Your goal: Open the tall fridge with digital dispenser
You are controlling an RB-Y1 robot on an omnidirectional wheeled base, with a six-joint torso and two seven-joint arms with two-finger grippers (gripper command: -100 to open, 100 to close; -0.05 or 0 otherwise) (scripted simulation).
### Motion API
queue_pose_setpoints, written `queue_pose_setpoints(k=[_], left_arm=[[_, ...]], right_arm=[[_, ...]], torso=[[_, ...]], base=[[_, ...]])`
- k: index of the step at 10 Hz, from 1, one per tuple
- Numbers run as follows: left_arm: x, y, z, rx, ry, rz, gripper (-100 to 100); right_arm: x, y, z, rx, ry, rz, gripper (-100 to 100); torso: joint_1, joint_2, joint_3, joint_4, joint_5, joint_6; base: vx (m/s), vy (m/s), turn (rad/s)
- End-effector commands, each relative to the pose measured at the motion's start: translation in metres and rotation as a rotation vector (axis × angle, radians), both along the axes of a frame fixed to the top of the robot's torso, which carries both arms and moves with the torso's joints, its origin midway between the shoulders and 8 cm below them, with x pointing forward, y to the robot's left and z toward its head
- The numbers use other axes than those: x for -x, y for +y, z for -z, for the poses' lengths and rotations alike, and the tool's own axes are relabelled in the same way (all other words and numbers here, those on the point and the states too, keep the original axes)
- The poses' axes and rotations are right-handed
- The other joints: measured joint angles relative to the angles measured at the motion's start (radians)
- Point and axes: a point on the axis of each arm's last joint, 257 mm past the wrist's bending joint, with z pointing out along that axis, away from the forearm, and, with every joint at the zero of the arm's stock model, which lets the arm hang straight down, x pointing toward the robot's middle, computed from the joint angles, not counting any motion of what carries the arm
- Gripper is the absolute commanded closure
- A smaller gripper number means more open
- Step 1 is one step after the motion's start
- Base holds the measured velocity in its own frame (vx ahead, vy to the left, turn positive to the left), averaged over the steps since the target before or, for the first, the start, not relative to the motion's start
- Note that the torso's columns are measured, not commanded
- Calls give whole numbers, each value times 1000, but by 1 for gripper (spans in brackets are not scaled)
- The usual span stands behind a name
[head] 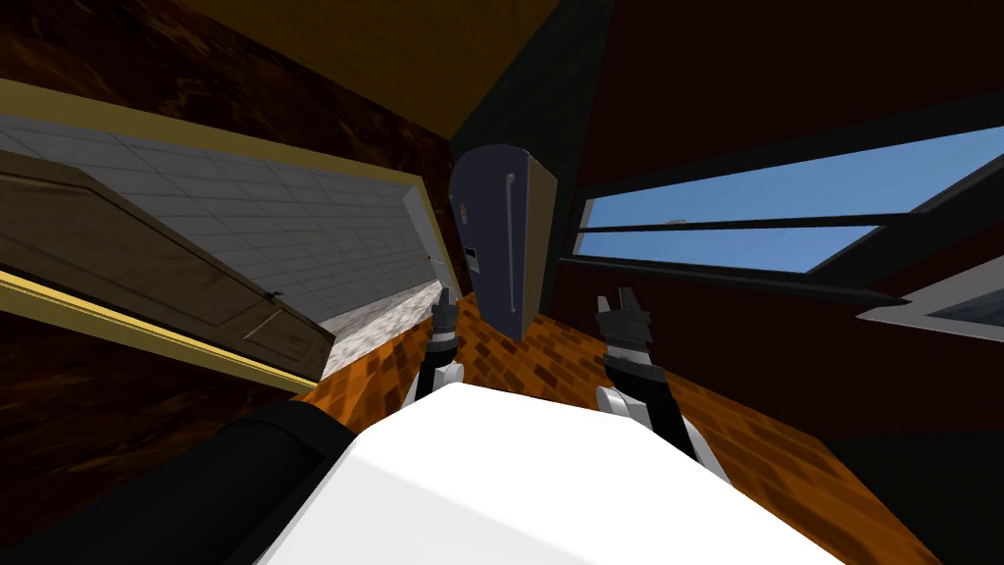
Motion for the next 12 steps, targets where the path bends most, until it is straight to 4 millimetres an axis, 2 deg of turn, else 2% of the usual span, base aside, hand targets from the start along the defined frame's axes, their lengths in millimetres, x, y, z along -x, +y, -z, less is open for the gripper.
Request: queue_pose_setpoints(k=[1,2,4,6,9,12], left_arm=[[0,0,0,0,0,0,0],[-1,-2,2,-28,10,18,-100],[-4,-4,8,-59,27,42,-100],[-7,-2,14,-74,47,61,-100],[-15,10,32,-57,87,80,-100],[-20,22,45,-22,115,83,-100]], right_arm=[[0,0,0,0,0,0,0],[0,0,0,0,0,0,0],[0,0,0,0,1,0,0],[0,0,0,0,1,0,0],[0,0,0,0,1,0,0],[0,0,0,0,1,0,0]], torso=[[0,74,-148,74,0,0],[0,148,-295,148,0,0],[-1,188,-385,190,0,0],[-1,192,-390,194,0,0],[-4,191,-391,193,-1,0],[2,195,-388,195,1,0]], base=[[0,0,0],[31,-16,19],[62,-44,30],[92,-71,40],[182,-154,77],[163,-130,61]])
